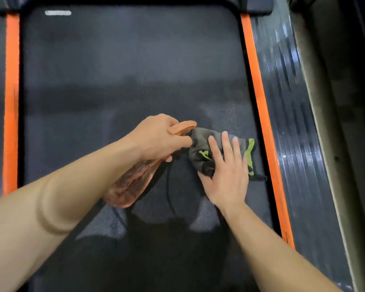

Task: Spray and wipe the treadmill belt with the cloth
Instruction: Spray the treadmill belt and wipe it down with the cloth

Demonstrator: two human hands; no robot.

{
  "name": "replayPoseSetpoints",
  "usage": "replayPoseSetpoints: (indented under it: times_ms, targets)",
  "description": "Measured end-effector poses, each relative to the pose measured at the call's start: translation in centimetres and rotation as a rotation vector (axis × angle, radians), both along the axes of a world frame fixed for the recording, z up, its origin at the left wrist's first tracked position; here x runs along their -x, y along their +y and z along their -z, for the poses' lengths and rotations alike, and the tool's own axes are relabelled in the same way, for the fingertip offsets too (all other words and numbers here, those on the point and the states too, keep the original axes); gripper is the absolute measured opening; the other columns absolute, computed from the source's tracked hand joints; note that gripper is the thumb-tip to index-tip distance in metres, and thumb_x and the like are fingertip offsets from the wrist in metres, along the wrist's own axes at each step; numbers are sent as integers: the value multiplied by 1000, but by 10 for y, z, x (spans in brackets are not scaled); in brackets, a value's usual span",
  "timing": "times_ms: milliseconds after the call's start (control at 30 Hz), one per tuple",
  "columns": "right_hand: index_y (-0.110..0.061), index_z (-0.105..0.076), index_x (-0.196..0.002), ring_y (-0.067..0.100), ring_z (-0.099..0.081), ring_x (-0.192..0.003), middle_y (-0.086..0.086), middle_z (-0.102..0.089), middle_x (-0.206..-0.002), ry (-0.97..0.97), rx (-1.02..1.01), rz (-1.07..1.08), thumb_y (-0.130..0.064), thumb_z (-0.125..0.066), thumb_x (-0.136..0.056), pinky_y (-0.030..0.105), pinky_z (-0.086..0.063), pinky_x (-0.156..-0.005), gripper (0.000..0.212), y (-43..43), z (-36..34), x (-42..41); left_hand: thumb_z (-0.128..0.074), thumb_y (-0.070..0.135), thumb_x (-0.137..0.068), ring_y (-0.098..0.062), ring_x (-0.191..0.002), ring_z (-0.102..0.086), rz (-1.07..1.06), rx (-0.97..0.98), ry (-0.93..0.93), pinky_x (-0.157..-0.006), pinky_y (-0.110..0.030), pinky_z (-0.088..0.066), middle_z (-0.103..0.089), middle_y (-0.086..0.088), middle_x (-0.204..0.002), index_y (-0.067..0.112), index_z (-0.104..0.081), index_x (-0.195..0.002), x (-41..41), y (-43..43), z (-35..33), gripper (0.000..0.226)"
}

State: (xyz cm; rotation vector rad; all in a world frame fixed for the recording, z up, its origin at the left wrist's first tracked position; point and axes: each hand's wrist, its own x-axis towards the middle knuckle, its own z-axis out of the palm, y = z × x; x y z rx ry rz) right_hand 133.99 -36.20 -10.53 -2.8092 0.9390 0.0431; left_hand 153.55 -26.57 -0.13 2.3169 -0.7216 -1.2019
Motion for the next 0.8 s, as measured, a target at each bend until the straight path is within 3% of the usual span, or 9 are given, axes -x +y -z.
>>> replayPoseSetpoints:
  times_ms: [133, 233, 333, 467, 567, 700, 800]
  targets:
    - [-27, -35, -155, 34, -23, -152, 8, -27, -166, -21, 15, -101, -60, -43, -83, 57, -24, -119, 80, -92, 1, -97, -69, 28, -92, -13, -50, -72, -148, 28, 0, -79, -39, -62, -80, -10, -92, 8, -73, -94, -8, 24, -3, 21]
    - [-27, -31, -157, 32, -16, -154, 7, -19, -168, 14, -34, -31, -60, -44, -93, 54, -23, -120, 73, -132, -3, -141, -73, 34, -85, -17, -49, -71, -222, 43, 28, -79, -40, -62, -80, -7, -91, 11, -77, -95, -12, 41, -9, 26]
    - [-22, -37, -154, 38, -23, -151, 11, -23, -167, -67, 25, 11, -53, -49, -88, 56, -25, -119, 74, -85, -5, -95, -65, 44, -68, -18, -48, -71, -262, 24, 44, -81, -39, -60, -80, -9, -89, 11, -78, -96, -16, 56, -19, 45]
    - [-23, -36, -156, 37, -20, -153, 11, -23, -167, -15, -29, -120, -51, -51, -82, 54, -15, -124, 80, -19, -4, 2, -62, 44, -67, -19, -51, -74, -255, -14, 32, -86, -41, -59, -78, -14, -96, 10, -75, -90, -16, 66, -24, 43]
    - [-20, -37, -155, 40, -24, -151, 16, -25, -165, 14, 6, -151, -53, -49, -88, 55, -15, -123, 76, -65, -2, -43, -62, 44, -67, -18, -51, -73, -283, -2, 28, -84, -42, -60, -79, -13, -95, 10, -74, -90, -11, 67, -20, 42]
    - [-15, -28, -157, 35, -11, -154, 14, -12, -168, 41, -93, 29, -53, -42, -101, 51, -17, -123, 69, -118, -10, -129, -73, 34, -83, -19, -51, -73, -272, 10, 8, -81, -38, -60, -77, -15, -92, 9, -73, -89, -2, 71, -10, 26]
    - [-12, -33, -155, 40, -19, -152, 18, -19, -166, -11, -42, -8, -50, -45, -96, 54, -20, -122, 72, -90, -10, -83, -70, 34, -85, -17, -51, -74, -198, -5, -19, -82, -39, -61, -78, -15, -86, 9, -72, -92, 3, 72, -12, 27]
